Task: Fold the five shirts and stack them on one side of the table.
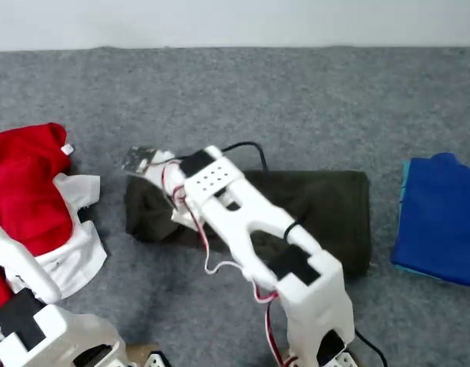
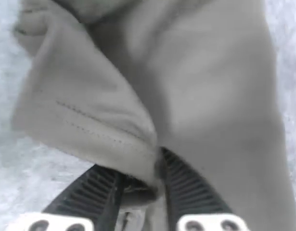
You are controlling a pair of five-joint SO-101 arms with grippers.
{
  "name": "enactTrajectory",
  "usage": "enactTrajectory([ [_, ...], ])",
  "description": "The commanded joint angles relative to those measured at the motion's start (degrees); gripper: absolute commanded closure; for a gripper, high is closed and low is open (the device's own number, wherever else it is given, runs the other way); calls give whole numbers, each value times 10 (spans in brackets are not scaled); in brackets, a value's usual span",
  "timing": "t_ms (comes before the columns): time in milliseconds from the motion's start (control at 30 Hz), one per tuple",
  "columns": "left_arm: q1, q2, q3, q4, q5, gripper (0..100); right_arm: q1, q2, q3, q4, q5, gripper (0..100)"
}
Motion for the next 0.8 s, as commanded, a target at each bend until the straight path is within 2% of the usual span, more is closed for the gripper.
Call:
enactTrajectory([
  [0,2,-31,1,5,-3,985,43,20,-67,3,-5,772],
  [233,2,-31,36,-11,-4,985,74,65,-182,44,-20,765],
  [400,2,-31,36,-11,-4,985,56,65,-247,121,-20,768],
  [500,2,-31,36,-11,-4,985,18,66,-303,196,-22,770],
  [600,2,-31,37,-24,-4,985,-29,71,-345,252,-21,846],
  [733,11,-31,37,-30,-4,985,-74,76,-344,266,-21,993],
  [767,11,-31,37,-30,-4,985,-80,83,-343,264,-21,990],
])
